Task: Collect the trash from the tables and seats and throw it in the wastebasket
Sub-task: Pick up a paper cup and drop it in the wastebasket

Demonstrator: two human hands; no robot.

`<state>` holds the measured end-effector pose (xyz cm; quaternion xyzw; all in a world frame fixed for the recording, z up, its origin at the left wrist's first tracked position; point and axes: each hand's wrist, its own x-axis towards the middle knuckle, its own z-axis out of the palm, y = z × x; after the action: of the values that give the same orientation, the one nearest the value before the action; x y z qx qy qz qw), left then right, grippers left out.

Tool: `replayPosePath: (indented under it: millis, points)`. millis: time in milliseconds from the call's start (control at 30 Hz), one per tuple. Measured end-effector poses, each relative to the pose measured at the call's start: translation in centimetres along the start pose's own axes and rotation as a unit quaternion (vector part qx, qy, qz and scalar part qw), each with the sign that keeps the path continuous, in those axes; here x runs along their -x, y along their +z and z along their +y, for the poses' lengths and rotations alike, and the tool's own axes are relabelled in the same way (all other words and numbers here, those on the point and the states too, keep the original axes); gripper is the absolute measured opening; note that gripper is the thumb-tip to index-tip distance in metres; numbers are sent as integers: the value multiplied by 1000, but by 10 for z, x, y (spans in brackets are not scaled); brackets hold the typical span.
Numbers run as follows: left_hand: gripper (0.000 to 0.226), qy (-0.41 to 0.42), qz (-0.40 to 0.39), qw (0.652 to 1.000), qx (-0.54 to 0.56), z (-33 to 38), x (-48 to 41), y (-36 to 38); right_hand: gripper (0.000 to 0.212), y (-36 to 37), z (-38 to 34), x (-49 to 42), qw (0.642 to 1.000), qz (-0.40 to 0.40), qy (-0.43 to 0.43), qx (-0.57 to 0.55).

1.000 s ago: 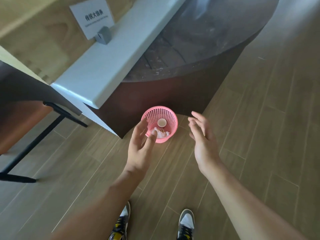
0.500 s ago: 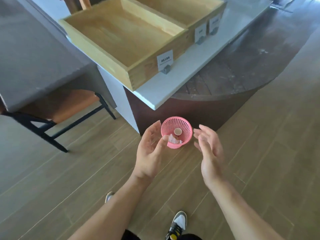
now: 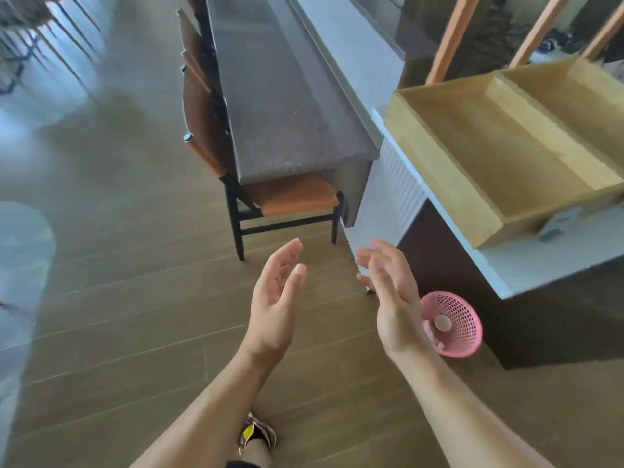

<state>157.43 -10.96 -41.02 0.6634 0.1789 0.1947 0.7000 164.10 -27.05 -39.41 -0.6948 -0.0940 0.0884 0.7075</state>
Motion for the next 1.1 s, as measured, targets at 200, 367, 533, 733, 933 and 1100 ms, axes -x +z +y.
replayPosePath:
  millis: [200,367,533,733,933,1100]
  points:
    - [53,4,89,996,0,31,-56,-149,44,167,-15,-50,995,-103,-7,11]
    - [54,22,175,984,-9,61,-94,-266,43,296,-37,-84,986,-166,-25,0]
    - [47,35,234,971,-12,91,-123,-349,52,394,-56,-107,975,-218,-28,-28]
    - [57,54,294,954,-18,113,-174,-415,53,479,-70,-158,962,-265,-50,-33]
    - [53,56,317,947,-14,128,-264,-470,55,562,-75,-242,951,-299,-62,-38]
    - [39,58,343,938,-4,138,-358,-505,57,634,-83,-328,942,-325,-63,-52]
